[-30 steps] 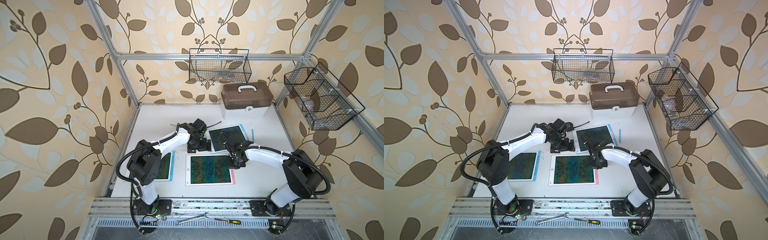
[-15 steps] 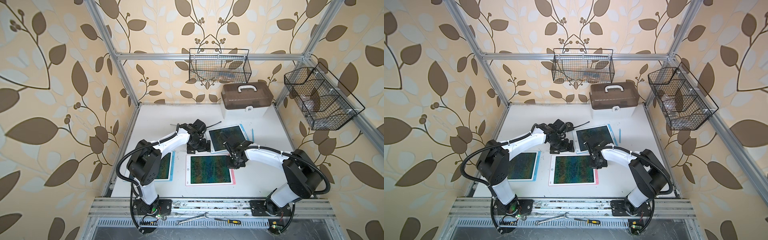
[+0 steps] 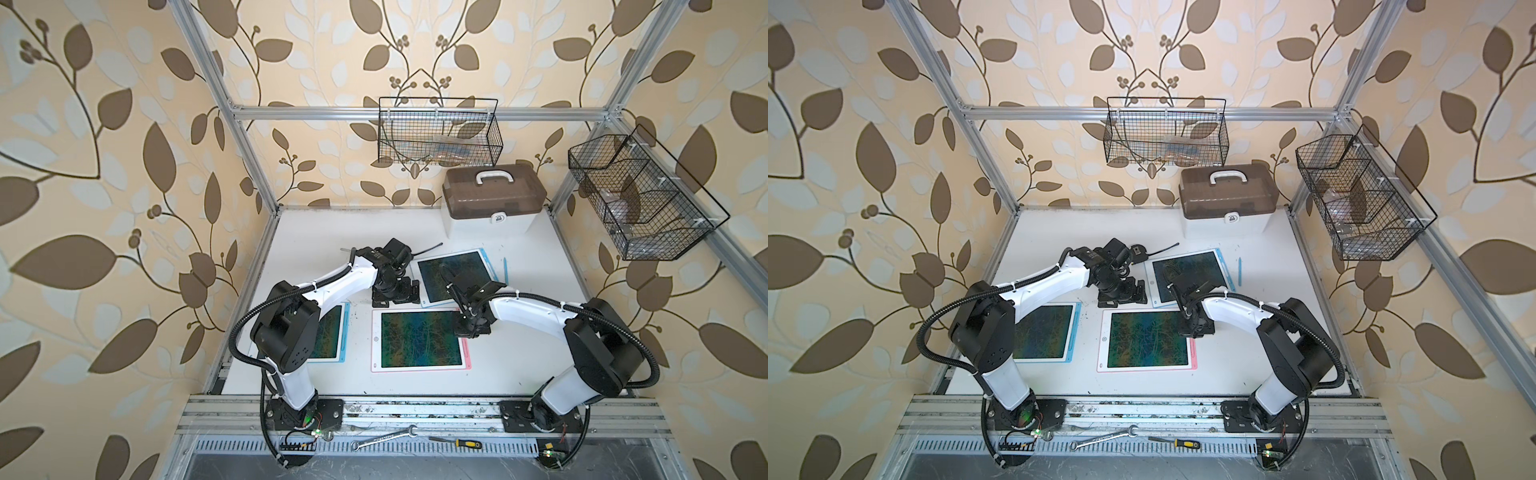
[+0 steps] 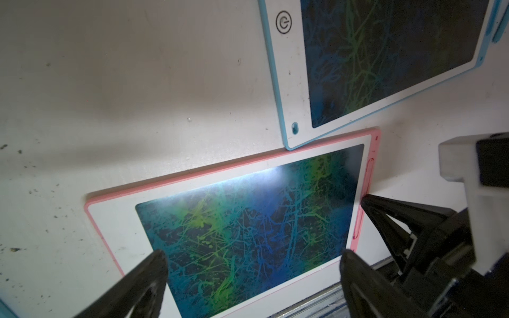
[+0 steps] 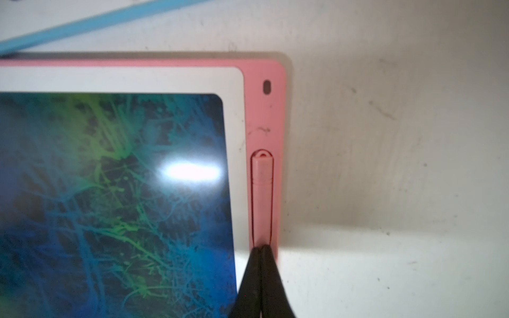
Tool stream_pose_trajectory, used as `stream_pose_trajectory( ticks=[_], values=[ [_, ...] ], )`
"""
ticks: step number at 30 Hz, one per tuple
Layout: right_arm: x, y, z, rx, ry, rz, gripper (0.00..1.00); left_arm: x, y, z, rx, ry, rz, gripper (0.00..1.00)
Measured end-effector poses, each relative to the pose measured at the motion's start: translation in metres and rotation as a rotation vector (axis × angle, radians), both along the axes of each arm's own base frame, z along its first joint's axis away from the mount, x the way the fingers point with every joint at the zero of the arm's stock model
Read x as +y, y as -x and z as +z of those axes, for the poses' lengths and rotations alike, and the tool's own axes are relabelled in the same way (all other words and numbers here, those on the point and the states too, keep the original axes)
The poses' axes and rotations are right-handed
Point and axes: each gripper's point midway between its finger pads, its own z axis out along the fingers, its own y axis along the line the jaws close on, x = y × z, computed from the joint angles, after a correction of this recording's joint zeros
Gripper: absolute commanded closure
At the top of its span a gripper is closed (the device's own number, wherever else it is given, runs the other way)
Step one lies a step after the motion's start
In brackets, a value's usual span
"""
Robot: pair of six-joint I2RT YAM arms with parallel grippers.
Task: Place the stylus back onto the writing tablet
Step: Place the stylus on the writing tablet.
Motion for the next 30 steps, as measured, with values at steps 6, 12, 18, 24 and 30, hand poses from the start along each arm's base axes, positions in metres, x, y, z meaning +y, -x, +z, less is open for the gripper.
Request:
stream_pose_trajectory(
  ticks=[6,12,18,24,30],
  values=[
    [-0.001,-0.002,-0.001,-0.002,0.008,-0.007,0.98,0.0,0.0,0.0,0.0,0.0,0.0,0.02],
    [0.0,-0.002,0.001,-0.011,0.018,-0.005,0.91,0.0,0.0,0.0,0.0,-0.001,0.001,0.02],
    [0.003,-0.002,0.009,-0.028,0.011,0.0,0.81,0.0,0.0,0.0,0.0,0.0,0.0,0.02],
    [0.005,0.0,0.022,-0.052,-0.01,-0.006,0.85,0.0,0.0,0.0,0.0,0.0,0.0,0.02],
    [0.007,0.005,0.021,-0.042,-0.016,-0.005,0.89,0.0,0.0,0.0,0.0,-0.001,0.0,0.02]
  ],
)
